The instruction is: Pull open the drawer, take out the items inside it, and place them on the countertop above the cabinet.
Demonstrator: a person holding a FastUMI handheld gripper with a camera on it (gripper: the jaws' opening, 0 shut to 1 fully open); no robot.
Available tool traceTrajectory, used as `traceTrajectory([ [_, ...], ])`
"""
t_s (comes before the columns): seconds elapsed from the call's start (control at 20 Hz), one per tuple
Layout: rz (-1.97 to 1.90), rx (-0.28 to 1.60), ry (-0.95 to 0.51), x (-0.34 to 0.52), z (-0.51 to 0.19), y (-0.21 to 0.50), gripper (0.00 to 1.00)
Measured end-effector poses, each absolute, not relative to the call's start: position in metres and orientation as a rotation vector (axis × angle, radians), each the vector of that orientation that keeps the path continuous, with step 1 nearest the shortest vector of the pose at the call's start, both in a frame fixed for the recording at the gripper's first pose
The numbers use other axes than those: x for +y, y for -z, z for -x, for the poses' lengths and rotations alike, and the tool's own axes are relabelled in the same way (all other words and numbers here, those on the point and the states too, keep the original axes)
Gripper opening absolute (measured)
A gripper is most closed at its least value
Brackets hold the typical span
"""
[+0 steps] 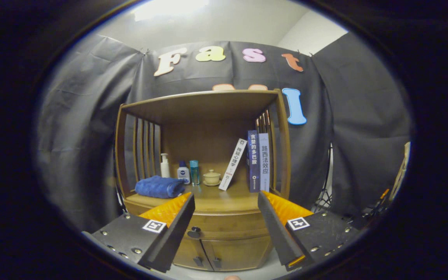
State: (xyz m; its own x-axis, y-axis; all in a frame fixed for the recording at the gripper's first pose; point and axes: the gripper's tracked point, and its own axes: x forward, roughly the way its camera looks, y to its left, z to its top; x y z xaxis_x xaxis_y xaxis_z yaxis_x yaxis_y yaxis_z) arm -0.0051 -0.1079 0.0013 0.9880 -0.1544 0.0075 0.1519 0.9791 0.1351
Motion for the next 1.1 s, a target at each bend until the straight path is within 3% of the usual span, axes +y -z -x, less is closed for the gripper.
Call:
traceTrajectory([
  [0.55,-0.069,0.010,0.071,-0.052,-0.013,0.018,0.97],
  [1.1,-0.148,0.174,0.032,-0.010,-0.068,0.102,0.98],
])
